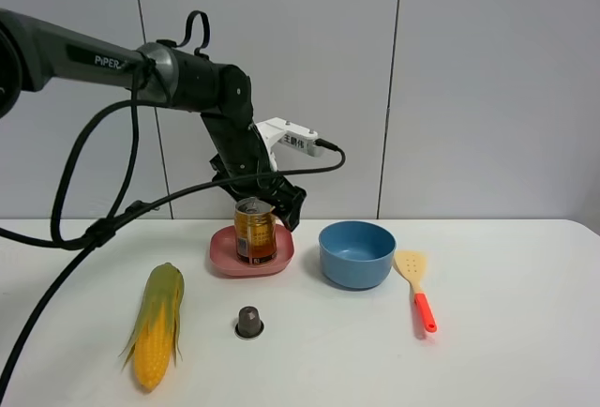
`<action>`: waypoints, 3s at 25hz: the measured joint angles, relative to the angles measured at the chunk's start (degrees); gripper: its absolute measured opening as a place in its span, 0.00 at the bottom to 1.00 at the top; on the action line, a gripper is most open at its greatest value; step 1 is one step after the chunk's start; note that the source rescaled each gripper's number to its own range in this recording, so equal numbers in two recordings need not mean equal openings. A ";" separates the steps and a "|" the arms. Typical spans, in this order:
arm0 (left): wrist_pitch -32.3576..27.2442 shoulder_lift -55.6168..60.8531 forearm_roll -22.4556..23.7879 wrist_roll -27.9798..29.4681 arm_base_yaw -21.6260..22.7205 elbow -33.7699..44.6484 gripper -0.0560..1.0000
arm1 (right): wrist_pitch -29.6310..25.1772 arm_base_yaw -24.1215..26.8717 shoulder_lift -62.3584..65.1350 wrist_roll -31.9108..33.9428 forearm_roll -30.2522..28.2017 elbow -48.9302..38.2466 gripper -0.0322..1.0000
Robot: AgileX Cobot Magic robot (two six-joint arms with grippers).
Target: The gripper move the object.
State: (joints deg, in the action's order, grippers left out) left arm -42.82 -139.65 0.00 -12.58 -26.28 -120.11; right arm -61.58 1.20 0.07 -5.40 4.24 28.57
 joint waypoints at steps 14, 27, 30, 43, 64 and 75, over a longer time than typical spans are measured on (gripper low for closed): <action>-7.33 18.78 0.00 7.21 3.15 0.21 0.98 | 0.00 0.00 0.00 0.00 0.00 0.00 1.00; -12.12 27.51 5.03 5.82 12.87 9.72 0.98 | 0.00 0.00 0.00 0.00 0.00 0.00 1.00; -8.36 33.01 5.55 5.82 15.76 20.77 0.98 | 0.00 0.00 0.00 0.00 0.00 0.00 1.00; 2.84 86.32 5.65 15.60 24.37 68.12 0.98 | 0.00 0.00 0.00 0.00 0.00 0.00 1.00; -19.25 139.39 12.37 27.37 24.37 87.54 0.98 | 0.00 0.00 0.00 0.00 0.00 0.00 1.00; -18.55 139.99 9.41 27.37 24.37 90.91 0.98 | 0.00 0.00 0.00 0.00 0.00 0.00 1.00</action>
State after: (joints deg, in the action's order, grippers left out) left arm -61.38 0.34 9.41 14.79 -1.91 -29.20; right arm -61.58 1.20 0.07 -5.40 4.24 28.57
